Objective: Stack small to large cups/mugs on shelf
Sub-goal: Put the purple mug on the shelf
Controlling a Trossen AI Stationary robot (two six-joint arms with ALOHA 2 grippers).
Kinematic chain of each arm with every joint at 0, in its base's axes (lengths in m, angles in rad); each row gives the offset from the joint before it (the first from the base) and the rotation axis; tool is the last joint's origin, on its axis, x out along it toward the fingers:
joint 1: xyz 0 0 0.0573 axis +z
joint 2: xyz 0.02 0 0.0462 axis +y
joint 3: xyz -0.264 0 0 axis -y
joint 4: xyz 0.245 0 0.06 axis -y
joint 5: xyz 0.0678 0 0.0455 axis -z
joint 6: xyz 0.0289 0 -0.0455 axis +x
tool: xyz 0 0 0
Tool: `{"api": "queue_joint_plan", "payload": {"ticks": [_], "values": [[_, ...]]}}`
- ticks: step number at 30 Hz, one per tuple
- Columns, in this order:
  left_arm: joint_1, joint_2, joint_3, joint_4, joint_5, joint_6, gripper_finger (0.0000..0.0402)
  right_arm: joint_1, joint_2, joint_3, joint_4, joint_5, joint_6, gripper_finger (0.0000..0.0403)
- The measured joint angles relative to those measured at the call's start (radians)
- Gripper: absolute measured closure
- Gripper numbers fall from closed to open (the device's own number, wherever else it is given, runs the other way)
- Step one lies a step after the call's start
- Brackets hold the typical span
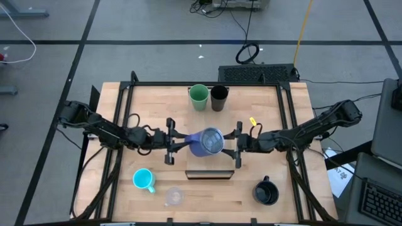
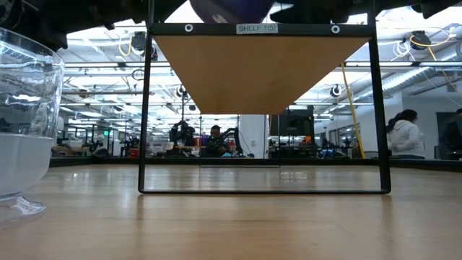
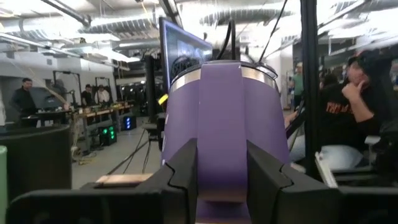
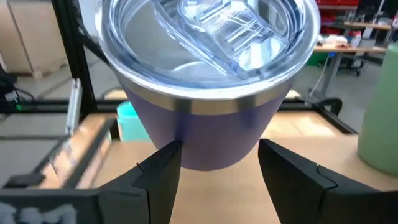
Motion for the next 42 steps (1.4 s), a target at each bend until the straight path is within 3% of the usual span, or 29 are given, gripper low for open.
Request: {"api": "queue_joint_plan", "payload": {"ticks": [15,18,23,28,42], "values": [[0.017,-0.053,-0.037,0.018,-0.082,0.087,0.0309,-0.002,-0.014,0.008,-0.011,0.006,0.005,0.0197],[0.026,-0.075,-0.088,0.059,-0.087,0.05,0.0309,0.0,-0.03,0.006,-0.033,0.005,0.003,0.0197],[0.026,-0.076,-0.21,0.3,-0.094,0.02,0.0309,0.001,-0.07,0.006,-0.086,0.003,0.006,0.0197],[0.031,-0.074,-0.235,0.301,-0.14,-0.004,0.0309,0.001,-0.088,0.005,-0.108,0.003,0.004,0.0197],[0.17,0.021,-0.191,0.294,-0.023,-0.03,0.0309,0.001,-0.088,0.004,-0.159,0.002,0.002,0.0197]]}}
